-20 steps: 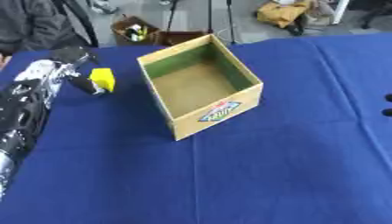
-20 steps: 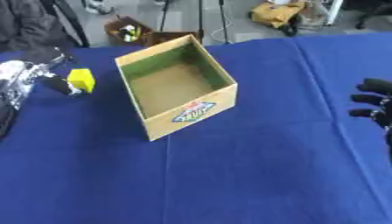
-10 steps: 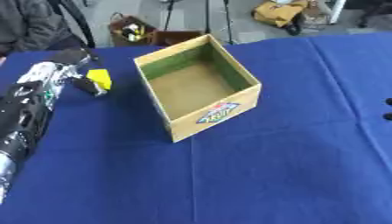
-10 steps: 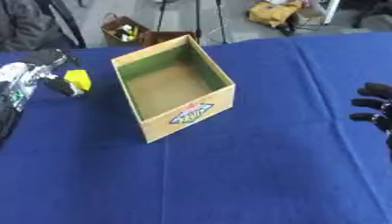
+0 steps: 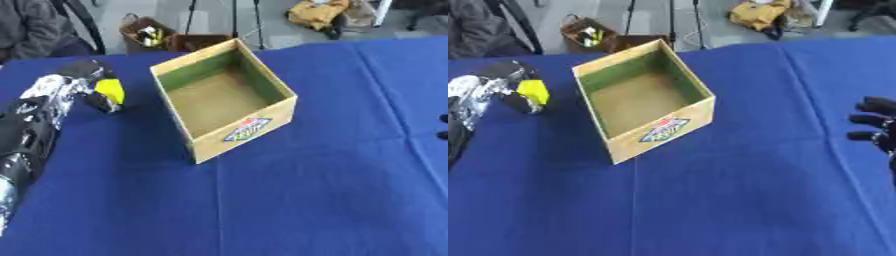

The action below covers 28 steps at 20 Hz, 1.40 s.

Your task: Pick up objects on the table and place them in the box.

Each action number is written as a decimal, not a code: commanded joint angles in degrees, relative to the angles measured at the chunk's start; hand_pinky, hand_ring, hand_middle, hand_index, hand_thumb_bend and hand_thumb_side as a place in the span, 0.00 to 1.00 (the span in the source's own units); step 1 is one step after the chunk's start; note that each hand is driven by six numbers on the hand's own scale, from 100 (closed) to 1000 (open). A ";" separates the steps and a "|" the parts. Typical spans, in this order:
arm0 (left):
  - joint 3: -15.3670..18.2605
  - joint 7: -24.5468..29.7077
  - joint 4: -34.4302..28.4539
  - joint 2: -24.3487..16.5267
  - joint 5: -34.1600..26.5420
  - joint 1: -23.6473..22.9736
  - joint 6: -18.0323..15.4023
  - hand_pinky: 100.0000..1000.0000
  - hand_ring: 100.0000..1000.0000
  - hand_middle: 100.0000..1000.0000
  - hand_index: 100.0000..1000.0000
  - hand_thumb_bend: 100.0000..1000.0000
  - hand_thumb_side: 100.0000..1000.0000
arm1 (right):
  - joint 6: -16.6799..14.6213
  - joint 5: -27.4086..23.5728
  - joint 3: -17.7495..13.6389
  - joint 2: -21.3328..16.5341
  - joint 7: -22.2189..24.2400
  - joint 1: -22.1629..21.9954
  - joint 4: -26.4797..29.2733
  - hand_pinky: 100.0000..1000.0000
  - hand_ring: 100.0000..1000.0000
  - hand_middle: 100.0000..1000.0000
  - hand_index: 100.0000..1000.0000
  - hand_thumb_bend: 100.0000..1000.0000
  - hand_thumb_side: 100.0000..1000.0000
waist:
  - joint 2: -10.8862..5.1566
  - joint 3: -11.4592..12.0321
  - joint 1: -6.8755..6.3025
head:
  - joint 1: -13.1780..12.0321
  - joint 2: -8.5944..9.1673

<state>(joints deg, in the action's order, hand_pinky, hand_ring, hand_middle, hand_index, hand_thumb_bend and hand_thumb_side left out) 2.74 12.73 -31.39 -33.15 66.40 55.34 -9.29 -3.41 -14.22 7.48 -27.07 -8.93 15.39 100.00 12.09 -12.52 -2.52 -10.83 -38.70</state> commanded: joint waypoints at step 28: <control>-4.86 8.32 -19.09 1.07 -19.29 4.53 -7.00 0.32 0.23 0.39 0.65 0.09 0.16 | -0.31 -0.30 -0.40 -0.71 0.46 -0.20 0.33 0.59 0.71 0.69 0.77 0.00 1.00 | -2.48 0.86 0.33 | 0.23 -0.20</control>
<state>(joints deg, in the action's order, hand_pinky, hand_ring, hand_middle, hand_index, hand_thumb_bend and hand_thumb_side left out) -1.52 20.13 -47.83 -31.29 48.38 58.24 -15.93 -3.57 -14.22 7.43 -26.96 -8.60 14.71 99.81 10.68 -11.67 -2.36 -10.52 -38.74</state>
